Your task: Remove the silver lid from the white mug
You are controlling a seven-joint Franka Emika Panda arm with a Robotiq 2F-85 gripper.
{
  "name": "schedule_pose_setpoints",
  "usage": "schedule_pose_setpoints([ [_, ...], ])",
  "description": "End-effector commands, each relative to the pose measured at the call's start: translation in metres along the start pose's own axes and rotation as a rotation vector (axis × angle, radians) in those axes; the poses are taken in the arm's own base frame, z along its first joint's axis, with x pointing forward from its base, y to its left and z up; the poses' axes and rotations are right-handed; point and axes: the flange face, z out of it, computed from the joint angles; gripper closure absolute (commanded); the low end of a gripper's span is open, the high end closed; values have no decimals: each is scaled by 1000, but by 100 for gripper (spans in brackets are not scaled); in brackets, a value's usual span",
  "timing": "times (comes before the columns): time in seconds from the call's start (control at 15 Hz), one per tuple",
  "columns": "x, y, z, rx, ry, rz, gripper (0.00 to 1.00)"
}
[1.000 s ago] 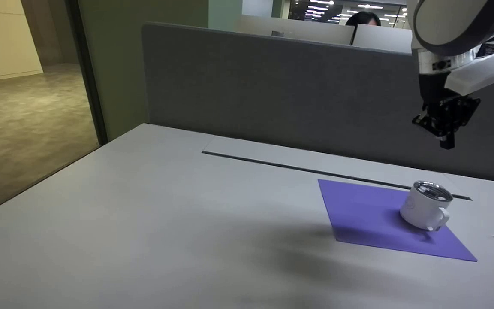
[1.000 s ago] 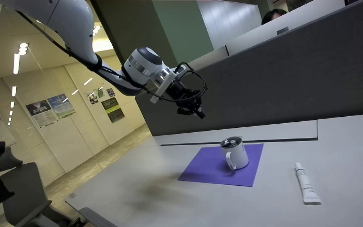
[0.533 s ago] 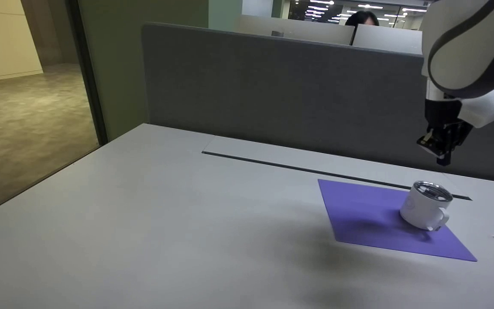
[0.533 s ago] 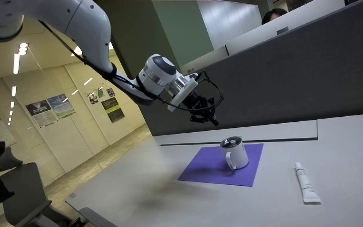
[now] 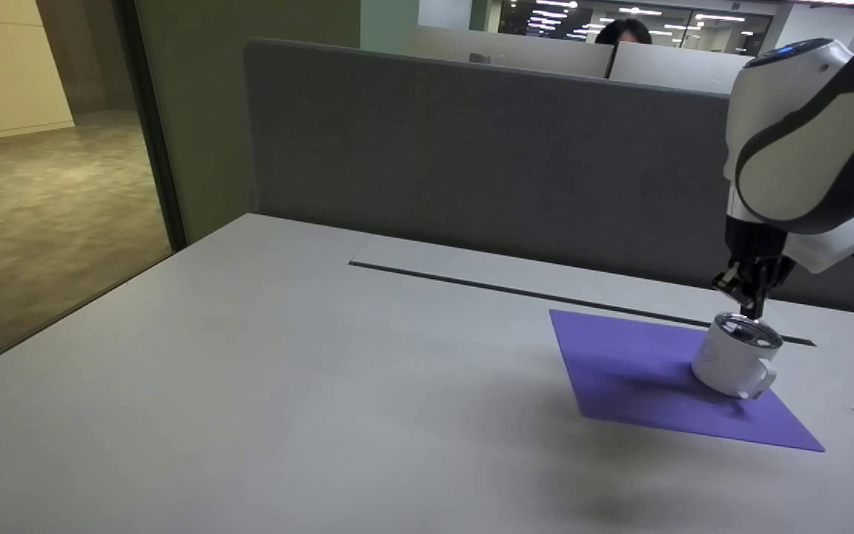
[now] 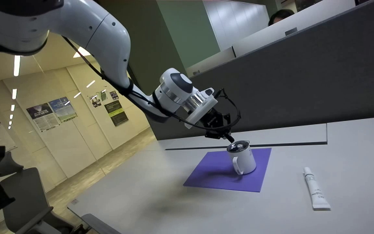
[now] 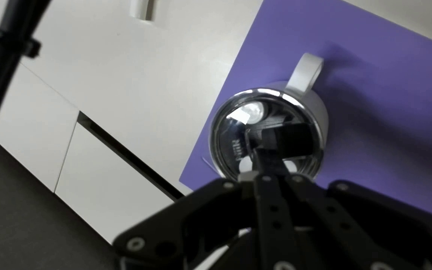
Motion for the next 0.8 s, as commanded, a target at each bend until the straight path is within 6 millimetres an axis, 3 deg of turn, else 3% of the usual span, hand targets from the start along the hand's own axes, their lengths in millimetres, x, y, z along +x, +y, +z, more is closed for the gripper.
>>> schedule_pose_setpoints([
  [0.0,8,2,9,-6,8,13,100],
  [0.73,9,-12,15,-44,-23,19,100],
])
